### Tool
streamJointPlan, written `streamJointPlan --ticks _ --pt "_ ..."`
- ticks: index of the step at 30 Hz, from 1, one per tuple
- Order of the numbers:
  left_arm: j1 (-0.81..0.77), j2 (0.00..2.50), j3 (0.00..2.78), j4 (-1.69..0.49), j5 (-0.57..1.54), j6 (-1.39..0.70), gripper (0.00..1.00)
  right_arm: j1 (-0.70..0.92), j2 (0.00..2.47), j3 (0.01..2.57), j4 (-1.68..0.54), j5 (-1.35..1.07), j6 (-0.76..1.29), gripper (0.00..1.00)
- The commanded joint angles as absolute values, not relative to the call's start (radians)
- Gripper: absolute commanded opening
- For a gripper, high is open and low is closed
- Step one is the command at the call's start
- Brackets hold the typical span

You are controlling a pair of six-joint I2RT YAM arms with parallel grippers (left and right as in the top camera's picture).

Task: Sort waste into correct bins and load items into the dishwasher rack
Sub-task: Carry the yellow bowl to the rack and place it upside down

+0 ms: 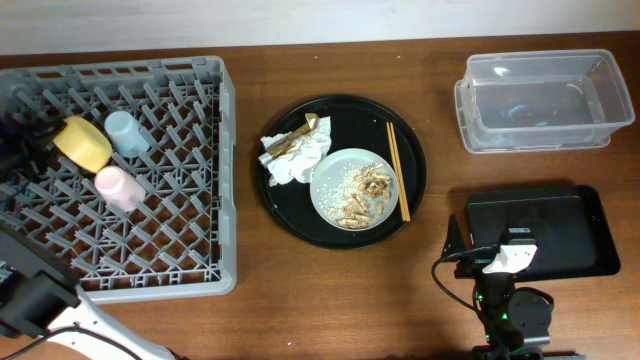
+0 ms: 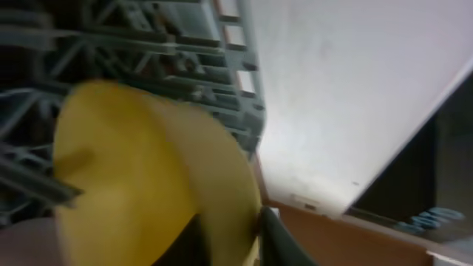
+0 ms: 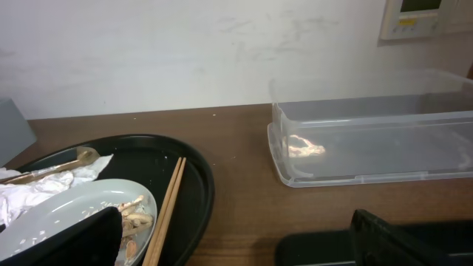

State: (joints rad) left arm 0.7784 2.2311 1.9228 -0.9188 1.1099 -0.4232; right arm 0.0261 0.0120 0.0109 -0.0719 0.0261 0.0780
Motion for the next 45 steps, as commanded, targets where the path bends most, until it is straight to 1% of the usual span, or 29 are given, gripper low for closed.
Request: streamJointPlan --ticks 1,2,3,6,8,10,11,14,15,18,19,22,23,25,28,31,38,43,45 --pt "0.786 2.214 1.916 -0.925 0.982 -0.418 0.50 0.033 0.008 0.006 -0.079 0.038 0.083 0.98" --pt "0.789 2.196 1.924 -0.932 0.945 -0.418 0.52 0.033 0.008 0.006 -0.079 0.038 0.083 0.98" --pt "0.789 2.181 1.935 -0.944 0.912 -0.418 0.52 0.033 0.008 0.006 -0.079 0.038 0.083 0.98" --pt "0.786 2.111 2.009 -1.029 0.704 -0.403 0.53 0.033 0.008 0.006 -0.079 0.038 0.083 0.98" --pt "0.772 2.024 2.046 -1.078 0.521 -0.403 0.51 0.033 0.008 0.006 -0.079 0.038 0.083 0.98" --pt "0.753 1.958 2.049 -1.089 0.410 -0.403 0.51 0.033 0.008 0.006 -0.079 0.038 0.083 0.98" --pt "0.728 1.906 2.049 -1.100 0.335 -0.403 0.43 0.033 0.008 0.006 -0.079 0.038 0.083 0.98" --pt "0.645 1.870 2.048 -1.092 0.316 -0.402 0.08 0.033 0.008 0.006 -0.079 0.038 0.083 0.98" --pt "0.606 1.880 2.048 -1.077 0.300 -0.370 0.00 0.033 0.008 0.006 -0.079 0.038 0.083 0.98" --pt "0.493 1.956 2.047 -1.060 0.047 -0.343 0.01 0.033 0.008 0.006 -0.079 0.038 0.083 0.98" --pt "0.469 1.991 2.047 -1.065 -0.001 -0.343 0.00 0.033 0.008 0.006 -0.079 0.038 0.083 0.98" --pt "0.440 2.114 2.047 -1.071 -0.028 -0.343 0.00 0.033 0.008 0.006 -0.079 0.038 0.083 0.98" --pt "0.442 2.147 2.047 -1.081 -0.070 -0.343 0.00 0.033 0.008 0.006 -0.079 0.038 0.083 0.98" --pt "0.442 2.165 2.047 -1.123 -0.181 -0.344 0.00 0.033 0.008 0.006 -0.079 0.038 0.083 0.98" --pt "0.447 2.166 2.047 -1.173 -0.208 -0.351 0.01 0.033 0.008 0.006 -0.079 0.038 0.083 0.98" --pt "0.450 2.165 2.047 -1.238 -0.282 -0.434 0.00 0.033 0.008 0.006 -0.079 0.038 0.083 0.98" --pt "0.456 2.141 2.065 -1.341 -0.285 -0.486 0.00 0.033 0.008 0.006 -0.079 0.038 0.083 0.98" --pt "0.453 2.113 2.064 -1.147 -0.197 -0.474 0.00 0.033 0.008 0.006 -0.079 0.038 0.083 0.98" --pt "0.453 2.127 2.063 -1.120 -0.186 -0.474 0.00 0.033 0.008 0.006 -0.079 0.038 0.083 0.99"
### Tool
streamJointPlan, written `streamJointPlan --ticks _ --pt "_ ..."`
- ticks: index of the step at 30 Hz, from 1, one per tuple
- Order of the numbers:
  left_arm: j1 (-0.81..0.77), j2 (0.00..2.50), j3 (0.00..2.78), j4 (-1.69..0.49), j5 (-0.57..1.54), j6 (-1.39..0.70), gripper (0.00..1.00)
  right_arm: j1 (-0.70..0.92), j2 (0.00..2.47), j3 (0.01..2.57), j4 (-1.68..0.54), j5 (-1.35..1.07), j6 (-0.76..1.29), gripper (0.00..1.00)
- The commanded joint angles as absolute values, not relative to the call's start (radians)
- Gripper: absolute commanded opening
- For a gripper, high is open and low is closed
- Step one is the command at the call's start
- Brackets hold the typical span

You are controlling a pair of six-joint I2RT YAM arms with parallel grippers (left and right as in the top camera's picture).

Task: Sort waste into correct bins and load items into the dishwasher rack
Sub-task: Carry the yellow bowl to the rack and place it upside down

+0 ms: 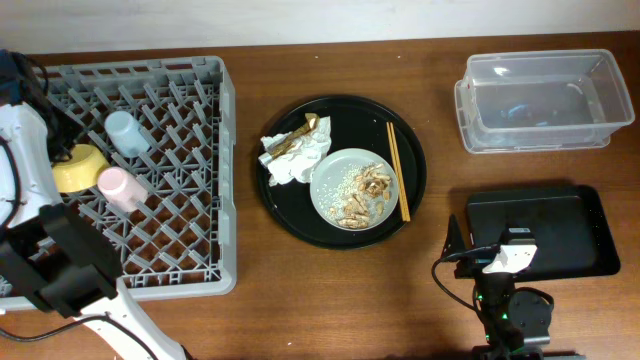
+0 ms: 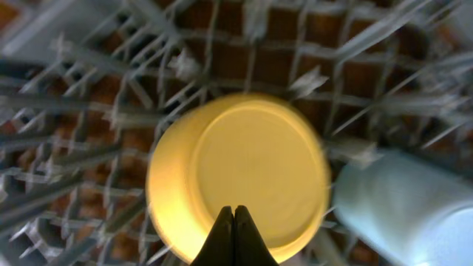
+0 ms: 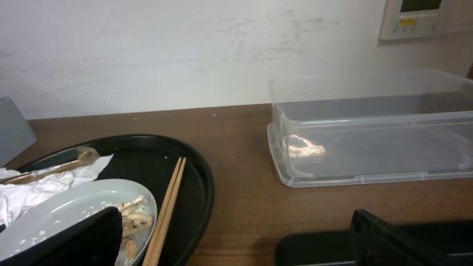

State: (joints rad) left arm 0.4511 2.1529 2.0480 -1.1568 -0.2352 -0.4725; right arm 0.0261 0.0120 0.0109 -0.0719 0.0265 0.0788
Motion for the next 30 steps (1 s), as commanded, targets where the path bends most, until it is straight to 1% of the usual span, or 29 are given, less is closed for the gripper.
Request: streamJointPlan --ticks 1,6,13,19,24,26,30 --pt "0.453 2.143 2.063 -1.122 -0.187 -0.474 0.00 0.033 0.008 0.006 -0.079 0.038 0.083 0.98" --pt "0.455 2.183 2.062 -1.205 -0.191 -0.474 0.01 0.033 0.008 0.006 -0.079 0.038 0.083 0.98" --pt "0.455 2.197 2.061 -1.272 -0.278 -0.474 0.00 0.033 0.008 0.006 -0.079 0.038 0.083 0.98" --pt "0.455 2.197 2.061 -1.358 -0.277 -0.475 0.00 0.033 0.008 0.006 -0.079 0.038 0.083 0.98" --pt "0.455 2.192 2.060 -1.332 -0.241 -0.473 0.00 0.033 0.008 0.006 -0.079 0.038 0.083 0.99" --pt "0.455 2.174 2.061 -1.285 -0.146 -0.414 0.00 0.033 0.008 0.006 -0.079 0.038 0.083 0.98" --pt "0.455 2.154 2.060 -1.181 -0.128 -0.392 0.00 0.033 0.008 0.006 -0.079 0.038 0.083 0.98"
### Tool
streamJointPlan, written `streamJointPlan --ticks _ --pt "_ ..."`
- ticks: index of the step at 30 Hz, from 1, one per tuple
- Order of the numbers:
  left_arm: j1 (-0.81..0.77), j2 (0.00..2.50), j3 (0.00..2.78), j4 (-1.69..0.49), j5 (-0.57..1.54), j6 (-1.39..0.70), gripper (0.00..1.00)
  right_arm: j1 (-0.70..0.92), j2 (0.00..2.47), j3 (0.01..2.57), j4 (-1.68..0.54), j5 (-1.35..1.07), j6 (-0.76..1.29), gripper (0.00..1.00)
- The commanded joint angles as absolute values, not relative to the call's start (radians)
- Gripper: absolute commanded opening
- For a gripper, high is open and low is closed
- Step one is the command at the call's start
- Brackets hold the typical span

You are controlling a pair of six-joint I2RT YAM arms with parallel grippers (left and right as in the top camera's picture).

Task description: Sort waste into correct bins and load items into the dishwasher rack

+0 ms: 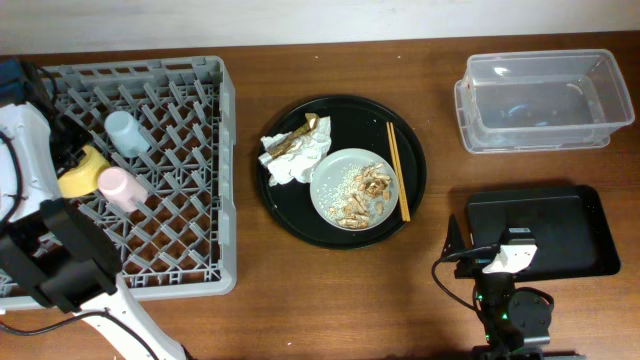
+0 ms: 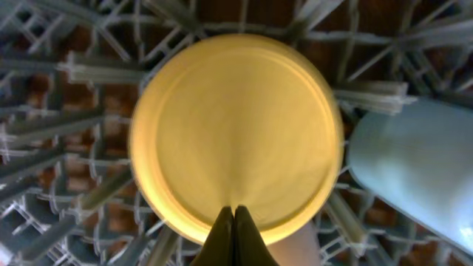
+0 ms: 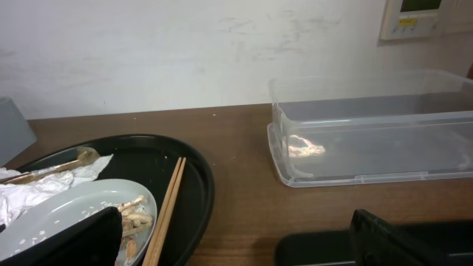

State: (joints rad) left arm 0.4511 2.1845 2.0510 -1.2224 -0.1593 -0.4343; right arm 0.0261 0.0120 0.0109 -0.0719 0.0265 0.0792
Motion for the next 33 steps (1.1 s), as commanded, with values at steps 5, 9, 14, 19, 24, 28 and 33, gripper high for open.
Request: streamJointPlan --ticks 5,9,14,19,24,28,33 --pt "0.455 2.192 2.058 -1.183 -0.171 -0.388 0.00 0.033 0.008 0.006 -0.079 0.038 0.083 0.98" --pt "0.455 2.212 2.057 -1.246 -0.207 -0.388 0.00 0.033 0.008 0.006 -0.079 0.038 0.083 0.98" --pt "0.455 2.212 2.057 -1.326 -0.302 -0.440 0.00 0.033 0.008 0.006 -0.079 0.038 0.083 0.98" --pt "0.455 2.198 2.100 -1.350 -0.217 -0.448 0.00 0.033 0.008 0.006 -0.079 0.038 0.083 0.98" --pt "0.449 2.131 2.232 -1.400 0.039 -0.417 0.02 0.033 0.008 0.006 -0.079 0.038 0.083 0.98" --pt "0.384 2.068 2.235 -1.375 0.330 -0.203 0.12 0.033 0.008 0.006 -0.079 0.038 0.083 0.98" --pt "0.098 2.059 2.228 -1.320 0.325 -0.026 0.39 0.033 0.008 0.006 -0.079 0.038 0.083 0.98"
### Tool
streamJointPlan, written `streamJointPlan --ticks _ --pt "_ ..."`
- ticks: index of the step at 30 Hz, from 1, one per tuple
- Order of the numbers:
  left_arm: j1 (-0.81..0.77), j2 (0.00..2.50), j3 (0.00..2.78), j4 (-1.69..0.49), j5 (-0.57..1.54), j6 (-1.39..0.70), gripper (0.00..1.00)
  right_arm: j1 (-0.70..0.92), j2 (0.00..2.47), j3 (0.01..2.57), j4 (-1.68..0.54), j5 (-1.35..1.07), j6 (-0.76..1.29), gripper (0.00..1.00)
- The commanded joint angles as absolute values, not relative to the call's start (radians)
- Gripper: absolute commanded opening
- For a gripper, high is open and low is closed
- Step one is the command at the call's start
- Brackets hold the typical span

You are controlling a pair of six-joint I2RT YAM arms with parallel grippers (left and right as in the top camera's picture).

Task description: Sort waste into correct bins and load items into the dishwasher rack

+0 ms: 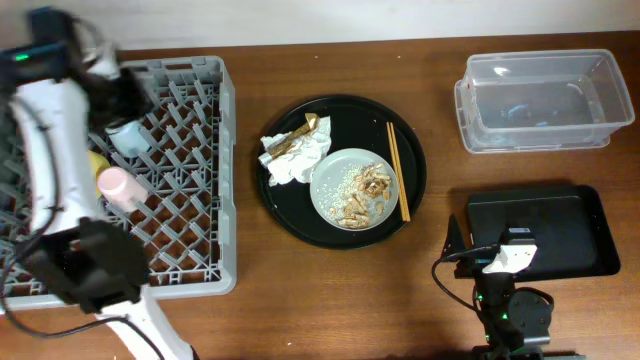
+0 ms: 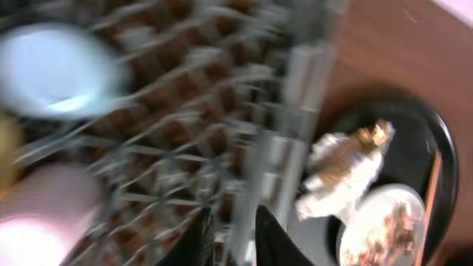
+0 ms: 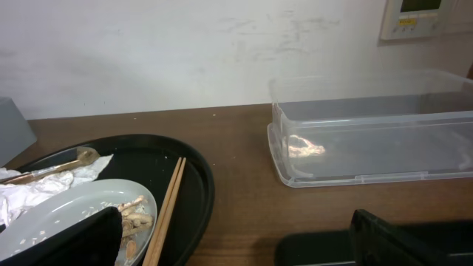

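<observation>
The grey dishwasher rack [image 1: 228, 180] holds a blue cup [image 1: 128, 135], a pink cup [image 1: 118, 185] and a yellow bowl [image 1: 97, 162], which is half hidden under my left arm. My left gripper [image 1: 125, 95] hovers over the rack's back part by the blue cup, its fingers a little apart and empty. The left wrist view is blurred and shows the gripper [image 2: 235, 222] above the rack's rim [image 2: 295, 111]. The black tray [image 1: 410, 200] carries a crumpled napkin [image 1: 295, 150], a plate of scraps [image 1: 355, 190] and chopsticks [image 1: 397, 170]. My right gripper [image 1: 495, 240] rests wide open at the front right.
A clear plastic bin [image 1: 540, 100] stands at the back right. A black bin [image 1: 545, 232] lies in front of it, just beside my right gripper [image 3: 233, 236]. Bare wood table lies between the tray [image 3: 199, 177] and the clear bin [image 3: 377, 140].
My left gripper was shut just above the yellow bowl at the rack's left edge. Now it is further back and right by the blue cup, fingers apart. The right arm has not moved.
First my left gripper held the tilted yellow bowl by its rim at the rack's left. Then the bowl lay upside down in the rack beside the pink cup, with the gripper shut above it. Now the gripper is away from it, facing the tray.
</observation>
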State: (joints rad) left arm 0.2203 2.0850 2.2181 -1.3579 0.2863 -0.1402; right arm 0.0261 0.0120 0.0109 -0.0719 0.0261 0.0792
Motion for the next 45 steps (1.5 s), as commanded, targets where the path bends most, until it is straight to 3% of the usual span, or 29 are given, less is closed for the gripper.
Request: streamJointPlan --ticks 1,2,3,4,13,19,23,25,27,32,35,37,39,42,45 --pt "0.024 2.061 2.226 -1.300 0.316 -0.009 0.61 0.033 0.008 0.006 -0.079 0.038 0.083 0.98" --pt "-0.011 2.062 2.226 -1.293 0.303 -0.002 0.72 0.033 0.008 0.006 -0.079 0.038 0.083 0.98" --pt "-0.068 2.064 2.226 -1.277 0.272 -0.003 0.93 0.033 0.008 0.006 -0.079 0.038 0.083 0.98" --pt "-0.107 2.065 2.226 -1.269 0.257 -0.003 0.99 0.033 0.008 0.006 -0.079 0.038 0.083 0.98" --pt "-0.463 2.079 2.226 -1.185 0.239 -0.015 0.99 0.033 0.008 0.006 -0.079 0.038 0.083 0.98" --pt "-0.545 2.168 2.226 -1.172 0.056 -0.097 0.99 0.033 0.008 0.006 -0.079 0.038 0.083 0.98" --pt "-0.521 2.178 2.226 -1.188 -0.123 -0.190 0.99 0.033 0.008 0.006 -0.079 0.038 0.083 0.98" --pt "-0.468 2.177 2.226 -1.270 -0.395 -0.443 0.99 0.033 0.008 0.006 -0.079 0.038 0.083 0.98" --pt "-0.396 2.177 2.226 -1.335 -0.502 -0.530 0.99 0.033 0.008 0.006 -0.079 0.038 0.083 0.98" --pt "-0.103 2.177 2.226 -1.509 -0.399 -0.640 0.99 0.033 0.008 0.006 -0.079 0.038 0.083 0.98" --pt "-0.013 2.177 2.226 -1.517 -0.303 -0.640 0.99 0.033 0.008 0.006 -0.002 0.047 0.096 0.98" --pt "0.028 2.177 2.226 -1.540 -0.273 -0.640 0.99 0.033 0.008 0.006 0.083 -0.249 0.330 0.98" --pt "0.046 2.177 2.226 -1.546 -0.273 -0.640 0.99 0.033 0.008 0.006 0.172 -0.374 0.461 0.98" --pt "0.051 2.177 2.226 -1.546 -0.273 -0.640 0.99 0.033 0.008 0.006 0.323 -0.384 0.689 0.98" --pt "0.051 2.177 2.226 -1.546 -0.273 -0.640 0.99 0.033 0.009 0.030 0.454 -0.242 0.881 0.98"
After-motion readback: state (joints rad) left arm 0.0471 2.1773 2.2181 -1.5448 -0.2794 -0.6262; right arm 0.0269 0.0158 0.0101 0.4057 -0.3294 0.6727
